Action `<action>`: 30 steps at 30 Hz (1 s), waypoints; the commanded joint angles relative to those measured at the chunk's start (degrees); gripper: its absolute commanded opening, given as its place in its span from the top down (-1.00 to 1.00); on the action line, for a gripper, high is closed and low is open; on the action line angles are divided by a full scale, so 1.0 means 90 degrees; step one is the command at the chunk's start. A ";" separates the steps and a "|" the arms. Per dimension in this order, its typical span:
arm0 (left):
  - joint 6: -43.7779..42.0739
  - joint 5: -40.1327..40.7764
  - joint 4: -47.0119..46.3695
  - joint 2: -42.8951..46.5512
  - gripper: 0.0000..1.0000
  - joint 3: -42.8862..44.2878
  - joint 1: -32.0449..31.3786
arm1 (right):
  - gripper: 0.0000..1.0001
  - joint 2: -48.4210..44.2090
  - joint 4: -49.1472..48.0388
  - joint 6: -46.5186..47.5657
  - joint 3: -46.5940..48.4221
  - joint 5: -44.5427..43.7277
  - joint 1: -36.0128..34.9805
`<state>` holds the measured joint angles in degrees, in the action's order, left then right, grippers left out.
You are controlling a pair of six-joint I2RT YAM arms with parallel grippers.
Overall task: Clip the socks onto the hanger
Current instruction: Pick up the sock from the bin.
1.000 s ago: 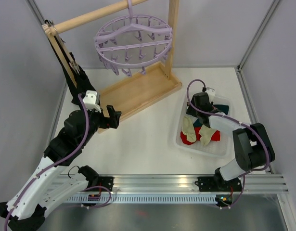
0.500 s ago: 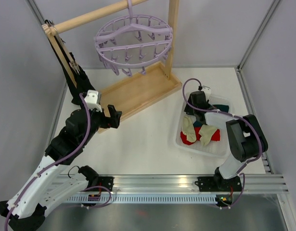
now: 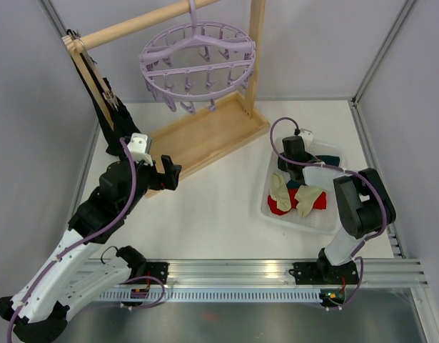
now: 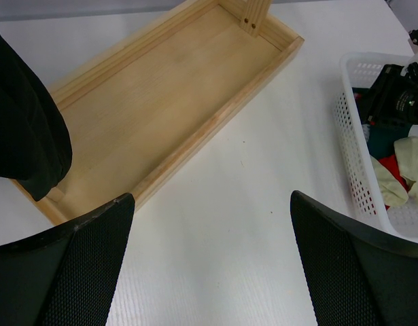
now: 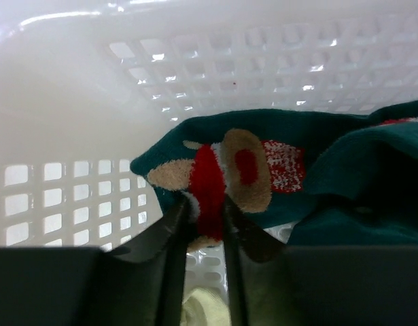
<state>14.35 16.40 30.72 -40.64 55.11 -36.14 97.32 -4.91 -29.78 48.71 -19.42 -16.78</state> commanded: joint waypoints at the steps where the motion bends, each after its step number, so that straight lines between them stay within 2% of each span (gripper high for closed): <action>1: -0.0110 -0.0045 -0.0161 -0.0035 -1.00 0.0029 -0.0018 | 0.44 -0.0373 0.0066 -0.0031 0.0203 -0.0215 -0.0021; 7: -0.0052 -0.0338 -0.0375 -0.0064 -0.99 0.0029 -0.0018 | 0.99 -0.0734 0.0475 -0.0012 0.0300 -0.0215 -0.0031; 12: 0.0144 -0.1020 -0.0561 -0.0240 -0.99 0.0350 -0.0018 | 1.00 -0.1505 0.1188 0.0144 0.0593 -0.0166 -0.0031; 17: 0.0495 -0.1275 -0.1088 -0.0405 -0.99 0.0332 -0.0018 | 0.99 -0.2335 0.2233 0.0340 0.1364 0.0077 -0.0031; 24: 0.0837 -0.1793 -0.2394 -0.0874 -0.91 0.0273 -0.0047 | 0.99 -0.2951 0.3590 0.0477 0.2633 0.0906 -0.0031; 30: 0.0662 -0.1793 -0.3373 -0.1304 -0.88 0.0566 -0.0349 | 0.99 -0.3196 0.4090 0.0312 0.3571 0.1658 -0.0031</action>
<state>19.88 2.13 10.04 -51.35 56.80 -37.76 70.08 27.16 -26.28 76.79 -10.07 -16.78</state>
